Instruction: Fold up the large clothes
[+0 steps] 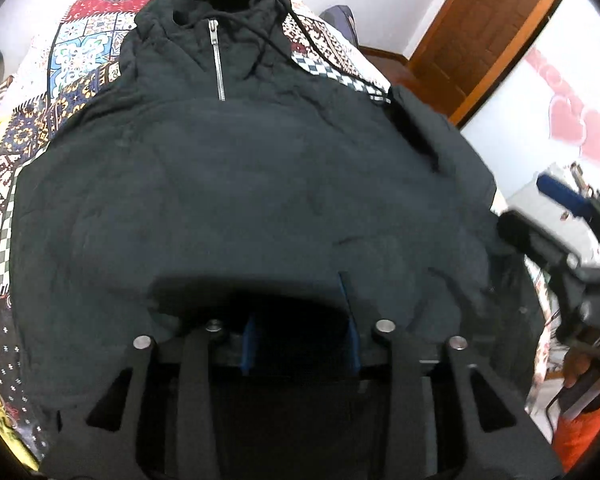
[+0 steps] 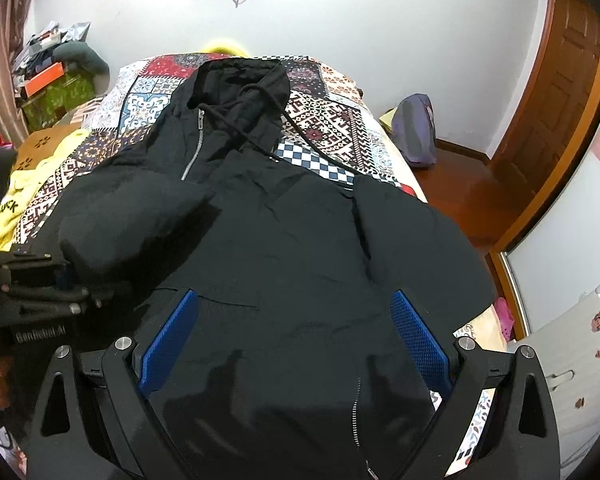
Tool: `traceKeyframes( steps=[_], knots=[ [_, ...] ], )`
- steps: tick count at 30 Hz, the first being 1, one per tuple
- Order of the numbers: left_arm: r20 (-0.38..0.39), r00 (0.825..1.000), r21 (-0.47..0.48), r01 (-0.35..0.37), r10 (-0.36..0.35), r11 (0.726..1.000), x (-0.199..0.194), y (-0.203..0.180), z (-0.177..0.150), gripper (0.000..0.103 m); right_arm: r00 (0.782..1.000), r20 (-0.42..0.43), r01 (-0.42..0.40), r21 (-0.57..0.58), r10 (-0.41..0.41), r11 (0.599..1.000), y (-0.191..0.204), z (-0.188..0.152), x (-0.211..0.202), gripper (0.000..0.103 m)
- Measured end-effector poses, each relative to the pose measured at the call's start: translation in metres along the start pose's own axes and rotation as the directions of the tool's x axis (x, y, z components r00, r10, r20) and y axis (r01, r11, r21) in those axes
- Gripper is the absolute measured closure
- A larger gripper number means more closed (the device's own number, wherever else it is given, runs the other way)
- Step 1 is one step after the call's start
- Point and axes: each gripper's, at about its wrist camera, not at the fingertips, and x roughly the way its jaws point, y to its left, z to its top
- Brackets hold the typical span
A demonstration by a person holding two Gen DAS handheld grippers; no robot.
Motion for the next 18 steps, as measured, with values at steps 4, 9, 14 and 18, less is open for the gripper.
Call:
traceKeyframes(
  steps=[4,9,14,18],
  knots=[
    [0.007,1.000,0.035,-0.020,0.019,0.999,-0.009,-0.002,-0.009,0.059,1.000,-0.004,-0.014,-0.003,0.014,1.000,0.005,0.000,0.000,0.007],
    [0.050,0.997,0.064,-0.058,0.055,0.996,-0.031,0.006,-0.027,0.047,1.000,0.003,-0.023,-0.024,0.023,0.999,0.015,0.003,-0.002,0.007],
    [0.087,0.992,0.011,-0.093,0.092,0.996,-0.059,0.031,-0.042,0.047,0.998,0.015,-0.065,-0.056,0.066,0.996,0.031,0.011,-0.007,0.007],
    [0.129,0.978,-0.035,-0.162,0.165,0.986,-0.082,0.055,-0.051,0.047,0.995,0.023,-0.090,-0.099,0.093,0.991,0.050,0.017,-0.009,0.007]
  ],
)
